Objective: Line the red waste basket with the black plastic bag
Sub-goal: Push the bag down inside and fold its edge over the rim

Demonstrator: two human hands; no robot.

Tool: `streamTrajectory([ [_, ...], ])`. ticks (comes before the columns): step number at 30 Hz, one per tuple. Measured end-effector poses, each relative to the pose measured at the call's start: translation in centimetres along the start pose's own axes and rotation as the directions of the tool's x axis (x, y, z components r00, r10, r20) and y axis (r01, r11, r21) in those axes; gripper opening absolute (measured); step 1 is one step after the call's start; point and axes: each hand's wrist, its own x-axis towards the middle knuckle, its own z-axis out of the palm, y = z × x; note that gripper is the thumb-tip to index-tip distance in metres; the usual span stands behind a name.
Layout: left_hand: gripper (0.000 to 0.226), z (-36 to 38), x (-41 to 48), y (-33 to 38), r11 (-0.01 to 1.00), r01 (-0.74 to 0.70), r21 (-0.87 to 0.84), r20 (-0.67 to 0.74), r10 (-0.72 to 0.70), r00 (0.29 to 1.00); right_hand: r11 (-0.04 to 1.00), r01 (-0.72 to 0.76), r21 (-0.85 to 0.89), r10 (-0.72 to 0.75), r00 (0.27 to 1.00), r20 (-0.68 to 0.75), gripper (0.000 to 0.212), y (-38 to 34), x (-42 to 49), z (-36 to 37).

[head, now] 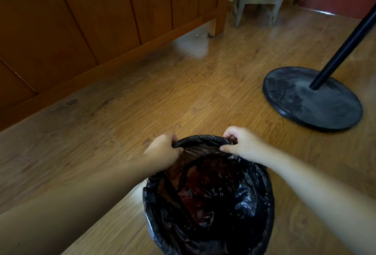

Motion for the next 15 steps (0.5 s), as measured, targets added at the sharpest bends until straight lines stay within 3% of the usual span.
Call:
streamTrajectory([
  [6,0.014,-0.4,0.1,0.1,0.995,0.104,0.000,0.075,-0.103,0.992,1.000,0.013,0.014,-0.012,0.999,-0.051,0.018,0.3,-0.3,-0.3],
  [9,0.031,-1.1,0.0,0.4,0.994,0.080,0.072,0.142,-0.090,0.986,0.999,0.028,-0.023,-0.030,0.998,-0.059,0.017,-0.1,-0.4,0.0],
  [11,0.040,-1.3,0.0,0.6,0.992,-0.010,0.123,0.085,0.000,0.996,0.998,0.052,-0.025,-0.054,0.996,-0.067,0.017,-0.6,-0.4,0.3],
  [15,0.029,-0.6,0.2,1.5,0.952,-0.282,0.119,-0.013,0.286,0.958,0.990,0.118,-0.073,-0.122,0.991,-0.050,0.017,-2.2,-0.1,1.4],
])
